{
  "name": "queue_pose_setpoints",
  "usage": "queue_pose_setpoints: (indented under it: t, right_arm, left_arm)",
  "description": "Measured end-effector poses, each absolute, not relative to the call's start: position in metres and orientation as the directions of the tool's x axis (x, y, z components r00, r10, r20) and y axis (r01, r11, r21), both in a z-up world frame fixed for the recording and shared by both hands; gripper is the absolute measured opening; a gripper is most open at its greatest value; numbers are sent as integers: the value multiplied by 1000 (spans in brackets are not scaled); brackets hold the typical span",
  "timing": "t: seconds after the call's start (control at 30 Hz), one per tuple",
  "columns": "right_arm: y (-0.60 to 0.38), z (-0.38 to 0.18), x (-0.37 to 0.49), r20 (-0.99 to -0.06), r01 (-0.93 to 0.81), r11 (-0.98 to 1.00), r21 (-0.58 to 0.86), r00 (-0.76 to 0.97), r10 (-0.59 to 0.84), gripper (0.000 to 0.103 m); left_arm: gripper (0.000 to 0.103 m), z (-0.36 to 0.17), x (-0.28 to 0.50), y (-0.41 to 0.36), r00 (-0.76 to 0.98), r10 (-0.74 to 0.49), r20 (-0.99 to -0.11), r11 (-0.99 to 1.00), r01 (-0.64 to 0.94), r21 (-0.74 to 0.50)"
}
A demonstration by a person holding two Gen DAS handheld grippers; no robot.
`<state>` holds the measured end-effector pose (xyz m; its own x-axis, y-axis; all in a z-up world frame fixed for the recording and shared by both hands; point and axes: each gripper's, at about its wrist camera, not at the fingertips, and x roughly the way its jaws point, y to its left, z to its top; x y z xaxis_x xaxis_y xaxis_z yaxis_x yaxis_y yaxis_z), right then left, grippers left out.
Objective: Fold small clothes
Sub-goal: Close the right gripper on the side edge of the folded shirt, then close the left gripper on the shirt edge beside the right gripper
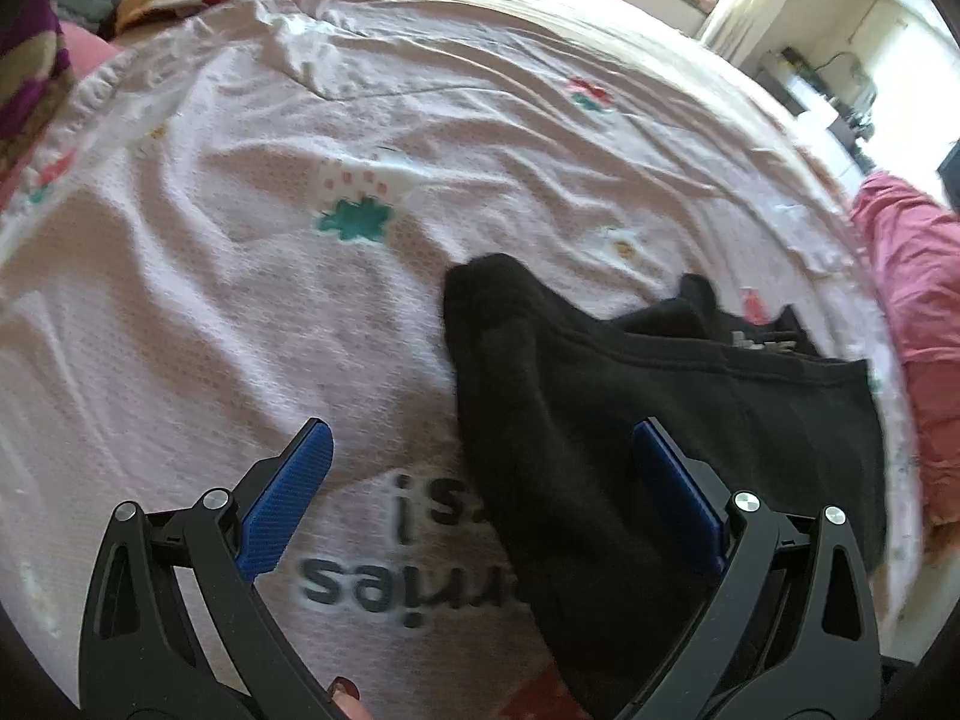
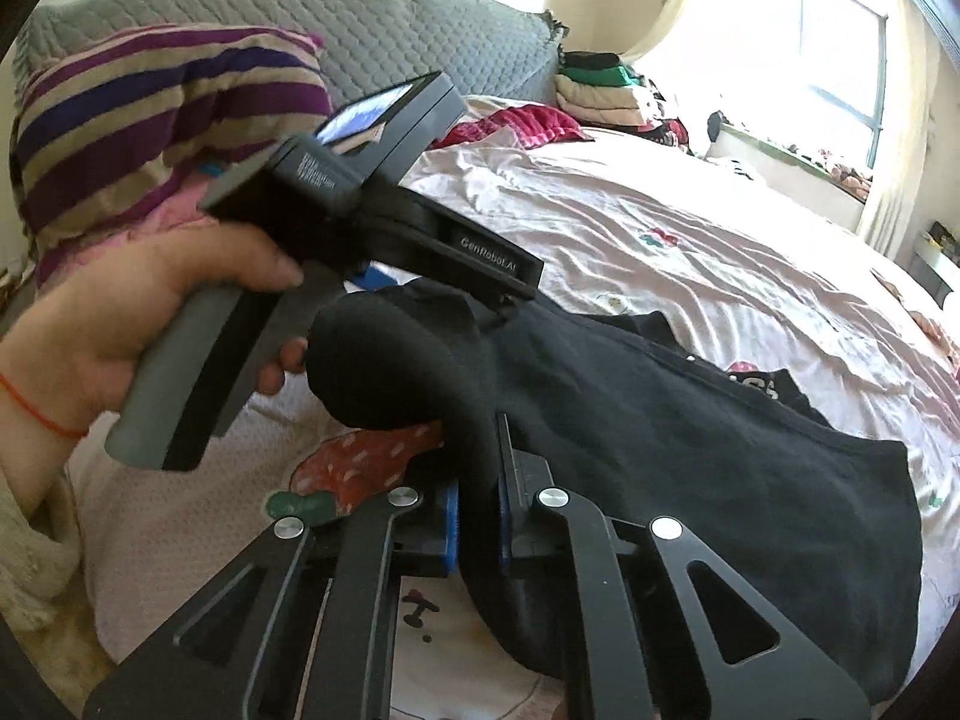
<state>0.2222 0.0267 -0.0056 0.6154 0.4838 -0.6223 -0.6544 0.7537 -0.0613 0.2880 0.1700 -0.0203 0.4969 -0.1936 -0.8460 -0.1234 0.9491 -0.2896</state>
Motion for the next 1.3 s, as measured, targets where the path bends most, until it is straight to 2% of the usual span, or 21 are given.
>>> queue_pose_setpoints:
  t: [0.07,0.13,0.27,0.33,0.43,0.73,0.87,0.97,1.1,1.3]
  right_arm:
    - [25,-5,222,-617,-652,756,-62,620,484,7]
    - [23,-7,223,-616,-650,758,-58,621,485,7]
    - [21,-7,221,-611,-647,760,-65,628,482,7]
    - [19,-9,220,-610,-646,761,-67,630,481,7]
    - [18,-9,216,-604,-641,764,-72,638,478,7]
    - [3,-3,209,-579,-607,793,-49,664,473,7]
    - [-10,6,204,-566,-584,810,-46,684,461,7]
    - [-23,10,204,-559,-566,824,-30,693,456,7]
    - [-46,13,208,-558,-539,842,24,692,458,7]
    - [-76,16,210,-549,-498,861,106,692,469,6]
  left_arm:
    - [89,-19,287,168,508,-232,-829,936,-116,-333]
    - [62,-19,285,164,507,-257,-823,929,-105,-355]
    - [46,-17,284,156,506,-312,-804,911,-81,-404]
    - [29,-14,282,152,517,-308,-798,915,-69,-398]
    - [20,-7,279,149,540,-287,-791,924,-59,-377]
    - [16,14,268,140,589,-289,-755,926,-28,-376]
    - [16,31,258,119,629,-240,-739,950,-3,-312]
    - [16,40,255,107,633,-247,-734,949,6,-314]
    - [16,55,256,86,634,-249,-732,952,20,-306]
    - [16,77,257,45,632,-224,-742,970,69,-234]
